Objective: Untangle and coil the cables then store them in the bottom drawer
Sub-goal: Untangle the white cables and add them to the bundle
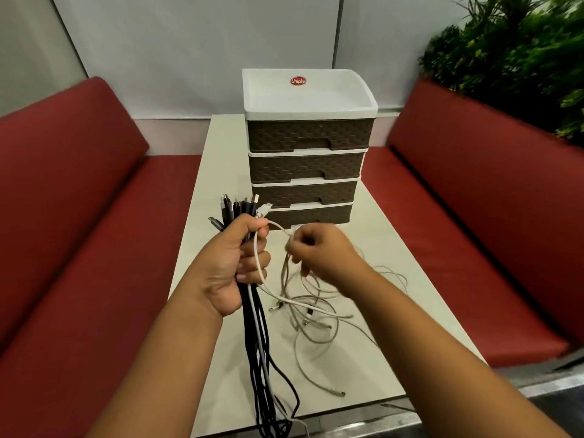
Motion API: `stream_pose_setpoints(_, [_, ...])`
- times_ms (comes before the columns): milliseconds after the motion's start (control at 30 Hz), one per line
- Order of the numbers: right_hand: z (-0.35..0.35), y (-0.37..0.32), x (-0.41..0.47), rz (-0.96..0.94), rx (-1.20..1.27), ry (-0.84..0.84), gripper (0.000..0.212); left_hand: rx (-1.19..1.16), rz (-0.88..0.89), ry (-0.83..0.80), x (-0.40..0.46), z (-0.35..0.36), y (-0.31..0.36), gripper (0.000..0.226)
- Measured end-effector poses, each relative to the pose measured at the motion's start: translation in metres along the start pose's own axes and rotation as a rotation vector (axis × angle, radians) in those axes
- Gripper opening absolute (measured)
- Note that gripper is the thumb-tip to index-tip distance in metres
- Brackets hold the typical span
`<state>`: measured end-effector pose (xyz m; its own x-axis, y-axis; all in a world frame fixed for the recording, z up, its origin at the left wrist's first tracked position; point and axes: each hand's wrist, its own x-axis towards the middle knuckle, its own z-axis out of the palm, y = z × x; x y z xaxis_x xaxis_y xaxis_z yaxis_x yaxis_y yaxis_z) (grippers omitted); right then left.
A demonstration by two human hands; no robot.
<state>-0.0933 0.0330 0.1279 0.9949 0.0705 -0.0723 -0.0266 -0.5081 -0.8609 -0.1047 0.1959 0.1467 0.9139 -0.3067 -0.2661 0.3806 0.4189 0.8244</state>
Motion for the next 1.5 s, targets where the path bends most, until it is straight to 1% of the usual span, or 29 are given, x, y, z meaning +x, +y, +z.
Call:
stream_pose_setpoints(100, [-0.033, -0.003, 0.007, -0.024, 0.194, 0.056, 0.020, -0.031, 0.000, 0.040, -0.003, -0.009, 0.005, 0.037])
stream_pose_setpoints(267, [-0.088, 0.004, 0.026, -0.078, 0.529, 0.188, 0.023, -0.067, 0.027, 0.096, -0.007, -0.021, 0.009, 0.035])
stream_pose_setpoints(300, [-0.095, 0.010, 0.032, -0.072, 0.588, 0.231, 0.023, -0.071, 0.036, 0.098, -0.008, -0.024, 0.010, 0.035])
stream_pose_setpoints(367, [-0.100, 0.032, 0.048, -0.008, 0.619, 0.342, 0.023, -0.094, 0.057, 0.086, -0.009, -0.030, 0.012, 0.034])
stream_pose_setpoints(400, [-0.098, 0.047, 0.055, 0.059, 0.603, 0.382, 0.024, -0.107, 0.069, 0.068, -0.009, -0.032, 0.012, 0.031])
stream_pose_setpoints(467, [-0.085, 0.081, 0.063, 0.232, 0.516, 0.409, 0.026, -0.122, 0.091, 0.016, -0.010, -0.036, 0.014, 0.027])
stream_pose_setpoints(567, [-0.057, 0.129, 0.063, 0.440, 0.269, 0.355, 0.028, -0.125, 0.102, -0.104, -0.013, -0.039, 0.017, 0.028])
stream_pose_setpoints(600, [-0.050, 0.140, 0.060, 0.478, 0.162, 0.319, 0.027, -0.128, 0.099, -0.147, -0.013, -0.039, 0.018, 0.031])
stream_pose_setpoints(667, [-0.039, 0.147, 0.055, 0.513, -0.191, 0.236, 0.015, -0.128, 0.088, -0.191, -0.015, -0.039, 0.019, 0.038])
stream_pose_setpoints(700, [-0.034, 0.144, 0.052, 0.497, -0.397, 0.246, 0.017, -0.129, 0.082, -0.201, -0.015, -0.039, 0.019, 0.039])
stream_pose_setpoints(733, [-0.029, 0.135, 0.049, 0.455, -0.536, 0.288, 0.029, -0.128, 0.080, -0.206, -0.015, -0.038, 0.019, 0.040])
stream_pose_setpoints(767, [-0.023, 0.124, 0.046, 0.367, -0.592, 0.329, 0.041, -0.125, 0.080, -0.209, -0.015, -0.038, 0.018, 0.040])
stream_pose_setpoints(800, [-0.017, 0.109, 0.041, 0.248, -0.578, 0.322, 0.049, -0.123, 0.079, -0.211, -0.015, -0.037, 0.018, 0.040])
stream_pose_setpoints(833, [-0.013, 0.095, 0.037, 0.117, -0.482, 0.238, 0.051, -0.121, 0.078, -0.215, -0.015, -0.035, 0.017, 0.040])
stream_pose_setpoints(867, [-0.010, 0.078, 0.031, 0.034, -0.290, 0.082, 0.049, -0.122, 0.075, -0.220, -0.015, -0.034, 0.017, 0.040])
stream_pose_setpoints(900, [-0.006, 0.066, 0.024, 0.007, -0.069, -0.129, 0.047, -0.124, 0.073, -0.223, -0.015, -0.033, 0.016, 0.040])
stream_pose_setpoints(933, [-0.002, 0.056, 0.016, -0.009, 0.082, -0.328, 0.047, -0.125, 0.072, -0.223, -0.016, -0.031, 0.016, 0.040])
stream_pose_setpoints(967, [0.002, 0.049, 0.010, -0.038, 0.151, -0.476, 0.044, -0.122, 0.074, -0.217, -0.017, -0.029, 0.016, 0.039])
stream_pose_setpoints(1000, [0.005, 0.044, 0.005, -0.083, 0.181, -0.551, 0.036, -0.115, 0.077, -0.204, -0.019, -0.027, 0.015, 0.036])
stream_pose_setpoints(1033, [0.008, 0.039, 0.002, -0.126, 0.202, -0.553, 0.025, -0.105, 0.080, -0.185, -0.020, -0.025, 0.015, 0.033])
stream_pose_setpoints(1067, [0.011, 0.036, 0.000, -0.149, 0.223, -0.515, 0.018, -0.094, 0.081, -0.158, -0.022, -0.022, 0.014, 0.029])
stream_pose_setpoints(1167, [0.003, 0.034, 0.000, -0.167, 0.247, -0.332, 0.029, -0.040, 0.102, -0.075, -0.032, -0.013, 0.013, 0.031])
stream_pose_setpoints(1233, [-0.010, 0.039, -0.004, -0.190, 0.241, -0.247, 0.030, 0.024, 0.135, -0.047, -0.040, -0.004, 0.010, 0.035])
stream_pose_setpoints(1400, [-0.049, 0.066, -0.029, -0.175, 0.250, -0.119, 0.030, 0.097, 0.223, -0.037, -0.058, 0.018, 0.004, 0.038])
stream_pose_setpoints(1500, [-0.068, 0.083, -0.050, -0.141, 0.288, -0.084, 0.031, 0.084, 0.251, -0.007, -0.069, 0.031, 0.002, 0.038])
